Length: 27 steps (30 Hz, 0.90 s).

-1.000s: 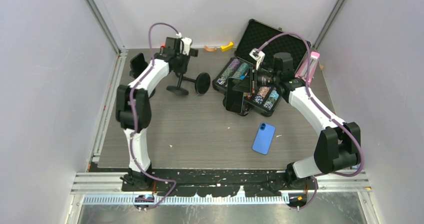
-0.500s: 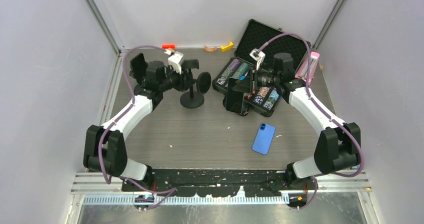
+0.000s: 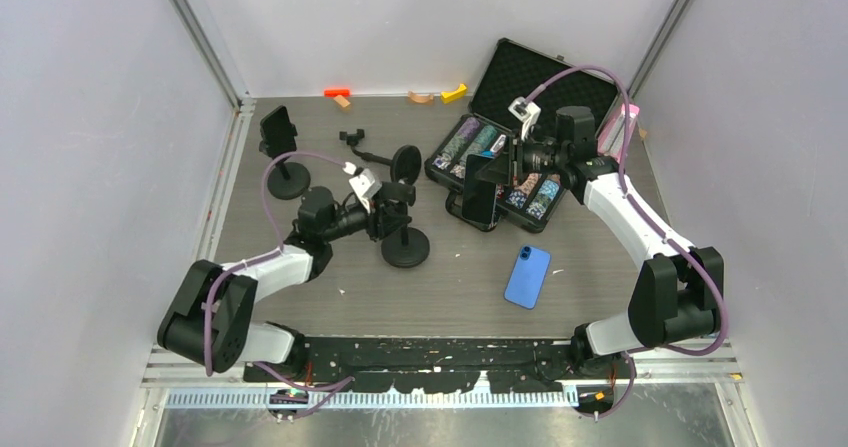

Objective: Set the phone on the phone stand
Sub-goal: Place the phone stand at the center of the board.

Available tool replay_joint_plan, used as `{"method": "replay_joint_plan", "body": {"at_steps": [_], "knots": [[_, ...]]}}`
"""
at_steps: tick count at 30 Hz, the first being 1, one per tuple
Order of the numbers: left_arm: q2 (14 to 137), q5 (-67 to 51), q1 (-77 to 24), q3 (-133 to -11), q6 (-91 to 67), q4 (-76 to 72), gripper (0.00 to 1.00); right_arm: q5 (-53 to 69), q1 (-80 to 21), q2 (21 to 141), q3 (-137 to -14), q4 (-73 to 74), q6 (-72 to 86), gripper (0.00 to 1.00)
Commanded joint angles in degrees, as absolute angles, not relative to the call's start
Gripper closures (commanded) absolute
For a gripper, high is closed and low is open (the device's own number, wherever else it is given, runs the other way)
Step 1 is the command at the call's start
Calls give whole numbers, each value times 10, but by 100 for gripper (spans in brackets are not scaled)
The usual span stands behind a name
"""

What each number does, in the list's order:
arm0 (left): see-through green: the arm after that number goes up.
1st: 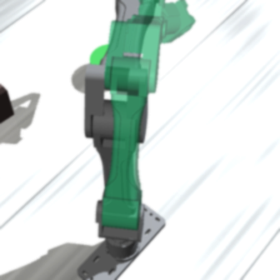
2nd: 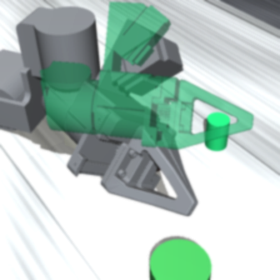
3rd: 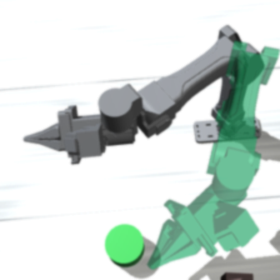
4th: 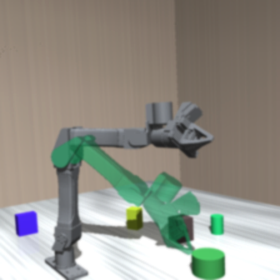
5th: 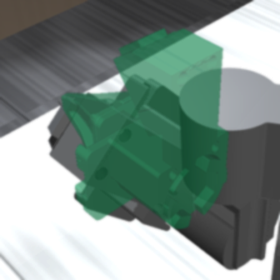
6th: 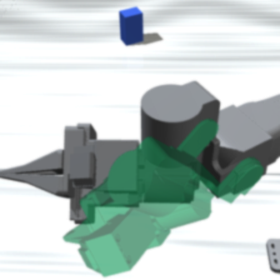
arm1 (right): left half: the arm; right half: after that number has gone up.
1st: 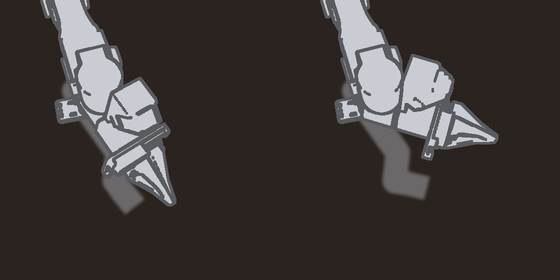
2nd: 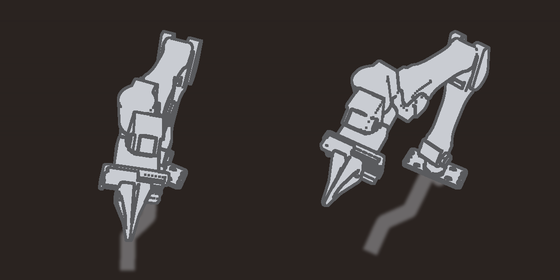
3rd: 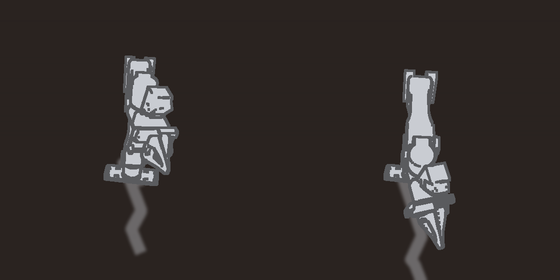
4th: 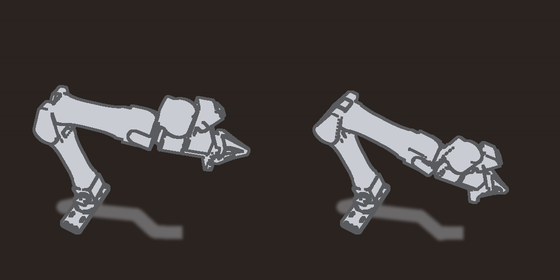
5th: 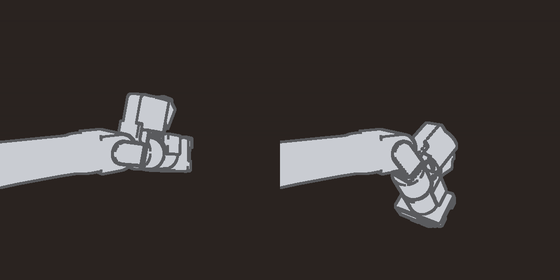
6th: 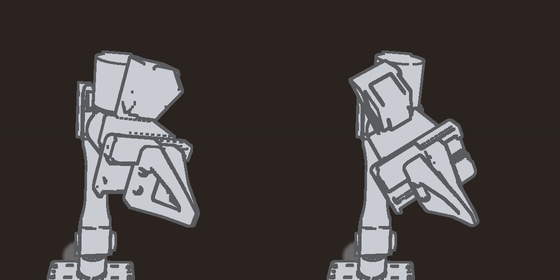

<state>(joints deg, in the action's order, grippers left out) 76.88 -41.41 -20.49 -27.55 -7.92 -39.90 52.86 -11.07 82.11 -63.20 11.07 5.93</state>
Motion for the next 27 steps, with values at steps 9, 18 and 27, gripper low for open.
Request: {"method": "replay_joint_plan", "body": {"at_steps": [9, 18, 27], "knots": [[770, -368, -276, -203, 18, -613, 99, 538, -110, 778, -654, 129, 11, 100], [725, -397, -276, -183, 87, -565, 36, 540, -110, 785, -653, 132, 6, 100], [599, -343, -253, -296, 163, -95, 3, 541, -109, 795, -653, 131, 6, 100]]}}
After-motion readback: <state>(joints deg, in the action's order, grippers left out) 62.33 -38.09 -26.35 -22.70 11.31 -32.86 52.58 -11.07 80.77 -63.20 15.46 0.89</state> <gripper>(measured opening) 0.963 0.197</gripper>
